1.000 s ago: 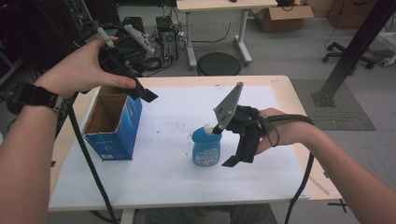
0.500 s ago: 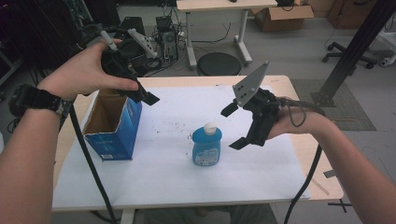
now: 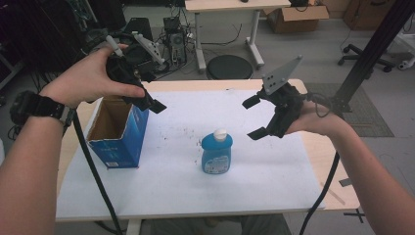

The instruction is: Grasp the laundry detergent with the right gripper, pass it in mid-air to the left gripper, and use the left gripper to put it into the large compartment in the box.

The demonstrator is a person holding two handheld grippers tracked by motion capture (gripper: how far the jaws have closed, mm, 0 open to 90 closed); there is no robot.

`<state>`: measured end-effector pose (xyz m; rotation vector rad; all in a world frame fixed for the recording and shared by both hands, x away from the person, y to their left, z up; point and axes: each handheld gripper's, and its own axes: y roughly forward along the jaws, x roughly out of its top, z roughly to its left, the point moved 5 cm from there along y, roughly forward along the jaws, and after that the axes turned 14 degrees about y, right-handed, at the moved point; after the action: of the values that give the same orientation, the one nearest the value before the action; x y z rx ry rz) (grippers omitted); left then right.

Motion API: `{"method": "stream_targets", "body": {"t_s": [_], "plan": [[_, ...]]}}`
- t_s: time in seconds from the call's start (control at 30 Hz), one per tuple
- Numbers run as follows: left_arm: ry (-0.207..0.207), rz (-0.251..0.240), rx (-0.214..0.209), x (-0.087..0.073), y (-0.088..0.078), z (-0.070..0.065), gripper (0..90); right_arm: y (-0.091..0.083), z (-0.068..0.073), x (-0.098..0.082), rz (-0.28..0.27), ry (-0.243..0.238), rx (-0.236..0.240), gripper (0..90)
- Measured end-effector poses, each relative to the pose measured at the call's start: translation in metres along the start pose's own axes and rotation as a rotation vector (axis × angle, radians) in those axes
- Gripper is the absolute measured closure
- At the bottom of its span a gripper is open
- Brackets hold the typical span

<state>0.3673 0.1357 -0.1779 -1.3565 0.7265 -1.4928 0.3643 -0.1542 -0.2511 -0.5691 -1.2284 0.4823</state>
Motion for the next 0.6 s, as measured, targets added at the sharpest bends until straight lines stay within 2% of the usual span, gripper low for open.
{"method": "stream_targets", "body": {"t_s": [0.4,0.6], "plan": [[0.009,0.004,-0.012,-0.004,0.003,-0.003,3.9,0.0,-0.023,-0.019,-0.075,0.049,-0.01,1.7],[0.013,0.006,-0.024,-0.005,0.005,-0.004,3.9,0.006,-0.03,-0.027,-0.084,0.059,-0.012,1.8]]}}
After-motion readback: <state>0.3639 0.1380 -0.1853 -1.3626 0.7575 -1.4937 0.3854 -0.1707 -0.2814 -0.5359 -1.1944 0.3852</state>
